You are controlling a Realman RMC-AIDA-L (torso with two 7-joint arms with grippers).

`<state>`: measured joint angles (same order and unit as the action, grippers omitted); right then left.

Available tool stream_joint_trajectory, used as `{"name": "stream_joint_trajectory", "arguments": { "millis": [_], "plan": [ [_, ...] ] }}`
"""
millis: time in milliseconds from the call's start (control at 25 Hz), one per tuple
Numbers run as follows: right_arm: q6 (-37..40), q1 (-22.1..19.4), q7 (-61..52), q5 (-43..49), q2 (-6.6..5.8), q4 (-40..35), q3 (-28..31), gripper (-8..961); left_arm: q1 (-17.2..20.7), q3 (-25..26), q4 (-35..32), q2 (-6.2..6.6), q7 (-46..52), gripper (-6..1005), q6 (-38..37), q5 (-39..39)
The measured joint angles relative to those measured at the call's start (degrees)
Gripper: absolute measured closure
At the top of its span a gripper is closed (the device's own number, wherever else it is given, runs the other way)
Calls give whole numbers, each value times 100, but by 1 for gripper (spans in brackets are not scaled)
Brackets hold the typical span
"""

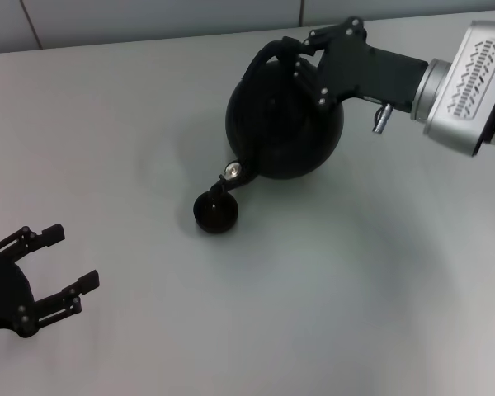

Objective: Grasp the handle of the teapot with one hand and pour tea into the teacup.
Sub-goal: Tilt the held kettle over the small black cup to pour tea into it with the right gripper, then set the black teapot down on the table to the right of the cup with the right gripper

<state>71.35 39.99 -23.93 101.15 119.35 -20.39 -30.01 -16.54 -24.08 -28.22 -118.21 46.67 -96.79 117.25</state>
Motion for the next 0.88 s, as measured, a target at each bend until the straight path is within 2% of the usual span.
{"name": "stream_joint_trajectory", "arguments": {
  "millis": [240,400,600,880],
  "plan": [
    [-141,-117,-727,-142,-5,17,47,874,2,34,0,6,0,185,-33,-2],
    [-106,-392,-1116,-792,-17,51,63,874,2,45,0,9,0,185,-37,-1],
    [-86,-639,-1230,-1362,-16,350,72,873,7,44,2,5,-6,184,-45,-1],
    [-104,-823,-1189,-1684,-7,700,79,870,11,44,9,2,-9,184,-55,0]
  ]
}}
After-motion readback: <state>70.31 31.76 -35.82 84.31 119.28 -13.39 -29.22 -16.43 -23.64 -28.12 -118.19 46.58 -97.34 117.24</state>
